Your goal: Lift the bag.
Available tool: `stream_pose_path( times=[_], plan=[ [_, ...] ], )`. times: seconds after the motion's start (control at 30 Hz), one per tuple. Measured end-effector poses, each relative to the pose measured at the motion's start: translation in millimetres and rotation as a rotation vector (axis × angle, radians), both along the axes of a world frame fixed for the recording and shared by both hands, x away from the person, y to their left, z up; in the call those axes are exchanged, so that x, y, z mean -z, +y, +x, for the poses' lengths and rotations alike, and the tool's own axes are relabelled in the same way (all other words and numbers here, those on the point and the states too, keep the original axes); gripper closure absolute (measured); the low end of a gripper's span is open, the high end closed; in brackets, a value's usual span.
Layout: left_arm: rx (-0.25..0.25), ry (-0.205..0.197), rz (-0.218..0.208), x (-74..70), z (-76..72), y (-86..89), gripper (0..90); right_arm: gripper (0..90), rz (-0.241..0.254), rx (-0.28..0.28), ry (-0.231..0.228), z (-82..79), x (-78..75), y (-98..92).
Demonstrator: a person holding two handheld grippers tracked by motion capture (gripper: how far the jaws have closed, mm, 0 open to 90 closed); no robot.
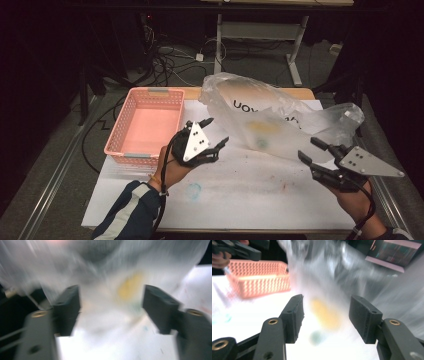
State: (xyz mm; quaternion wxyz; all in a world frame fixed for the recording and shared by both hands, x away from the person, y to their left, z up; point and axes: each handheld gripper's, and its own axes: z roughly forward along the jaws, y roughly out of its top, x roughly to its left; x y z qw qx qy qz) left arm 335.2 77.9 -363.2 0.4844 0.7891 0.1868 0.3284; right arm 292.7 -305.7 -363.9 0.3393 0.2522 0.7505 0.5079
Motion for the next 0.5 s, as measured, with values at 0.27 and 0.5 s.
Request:
stream_pose_path(
  times=[0.27, 0.5],
  plan=[
    [-0.033, 0.097, 0.097, 55.2, -35.6, 41.3, 16.5, 29.6, -0.071, -0.011, 0.034, -9.3, 29.7, -7.8],
    [-0.117, 0.137, 0.1, 70.0, -51.6, 84.5, 16.5, 24.2, -0.075, 0.038, 0.049, -1.4, 41.7, -21.8]
  ],
)
